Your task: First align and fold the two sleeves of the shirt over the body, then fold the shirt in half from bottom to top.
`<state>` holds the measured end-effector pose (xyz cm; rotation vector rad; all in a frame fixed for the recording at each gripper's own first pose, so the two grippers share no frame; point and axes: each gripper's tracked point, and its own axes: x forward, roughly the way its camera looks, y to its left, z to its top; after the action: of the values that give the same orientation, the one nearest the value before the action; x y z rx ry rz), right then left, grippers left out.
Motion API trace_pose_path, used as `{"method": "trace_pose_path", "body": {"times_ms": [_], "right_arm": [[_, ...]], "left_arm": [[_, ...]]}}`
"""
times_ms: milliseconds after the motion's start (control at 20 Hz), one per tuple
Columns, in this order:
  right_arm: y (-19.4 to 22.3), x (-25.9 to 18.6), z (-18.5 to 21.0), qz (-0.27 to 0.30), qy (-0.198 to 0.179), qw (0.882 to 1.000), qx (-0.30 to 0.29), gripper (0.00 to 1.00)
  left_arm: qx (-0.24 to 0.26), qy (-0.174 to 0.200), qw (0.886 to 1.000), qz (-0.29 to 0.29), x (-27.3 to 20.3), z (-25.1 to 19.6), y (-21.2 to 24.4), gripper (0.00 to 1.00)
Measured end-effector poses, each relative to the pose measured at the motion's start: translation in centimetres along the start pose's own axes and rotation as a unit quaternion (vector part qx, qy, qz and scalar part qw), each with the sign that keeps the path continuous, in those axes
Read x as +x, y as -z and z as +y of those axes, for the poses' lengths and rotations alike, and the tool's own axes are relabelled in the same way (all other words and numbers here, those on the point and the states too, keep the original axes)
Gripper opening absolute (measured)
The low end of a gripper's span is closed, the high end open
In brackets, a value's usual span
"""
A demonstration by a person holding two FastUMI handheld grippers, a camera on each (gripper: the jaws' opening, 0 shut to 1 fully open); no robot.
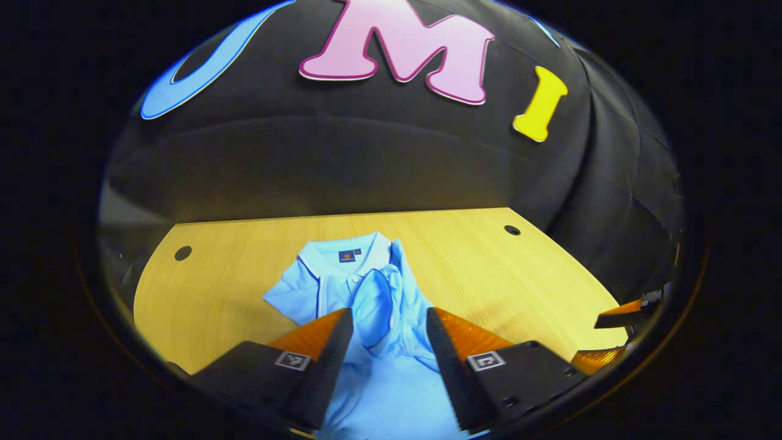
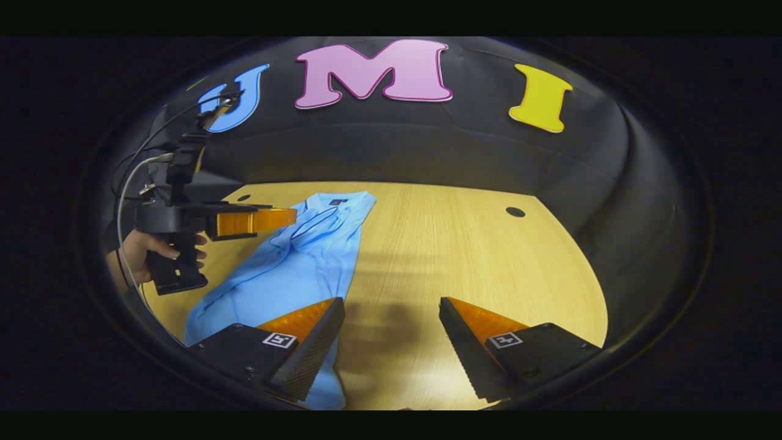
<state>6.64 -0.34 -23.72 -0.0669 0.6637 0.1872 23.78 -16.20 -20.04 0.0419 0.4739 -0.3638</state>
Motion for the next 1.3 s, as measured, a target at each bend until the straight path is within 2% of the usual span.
{"method": "trace_pose_path", "body": {"times_ms": [50, 150, 400, 600, 950, 1050, 1150, 1300], "right_arm": [[0.7, -0.4, 0.4, 0.007, -0.005, 1.0, 0.005, 0.98], [2.4, -1.2, 1.3, 0.026, -0.016, 0.999, 0.021, 0.98], [6.5, -4.1, 3.7, 0.07, -0.036, 0.996, 0.053, 0.97], [9.1, -6.3, 5.8, 0.092, -0.044, 0.993, 0.061, 0.99], [14.5, -7.6, 7.8, 0.131, -0.034, 0.99, 0.046, 0.99], [15.4, -7.5, 7.8, 0.135, -0.021, 0.99, 0.039, 0.99], [16.3, -7.3, 7.9, 0.143, -0.013, 0.989, 0.038, 1.0], [18.4, -7.0, 8.2, 0.167, -0.006, 0.985, 0.035, 0.98]], "left_arm": [[0.005, -0.009, 1.0, 0.001, -1.5, 0.4, 0.8, 0.89], [0.011, -0.025, 1.0, 0.005, -5.2, 1.3, 2.8, 0.96], [0.024, -0.084, 0.995, 0.055, -15.7, 4.3, 10.2, 0.98], [-0.026, -0.105, 0.987, 0.118, -21.0, 4.4, 17.3, 0.97], [-0.028, -0.142, 0.966, 0.213, -24.2, 3.4, 26.1, 0.96], [-0.016, -0.155, 0.961, 0.228, -24.3, 3.8, 27.0, 0.95], [-0.01, -0.158, 0.961, 0.225, -24.0, 3.7, 26.8, 0.94], [-0.025, -0.145, 0.96, 0.236, -23.7, 2.9, 27.3, 0.9]]}}
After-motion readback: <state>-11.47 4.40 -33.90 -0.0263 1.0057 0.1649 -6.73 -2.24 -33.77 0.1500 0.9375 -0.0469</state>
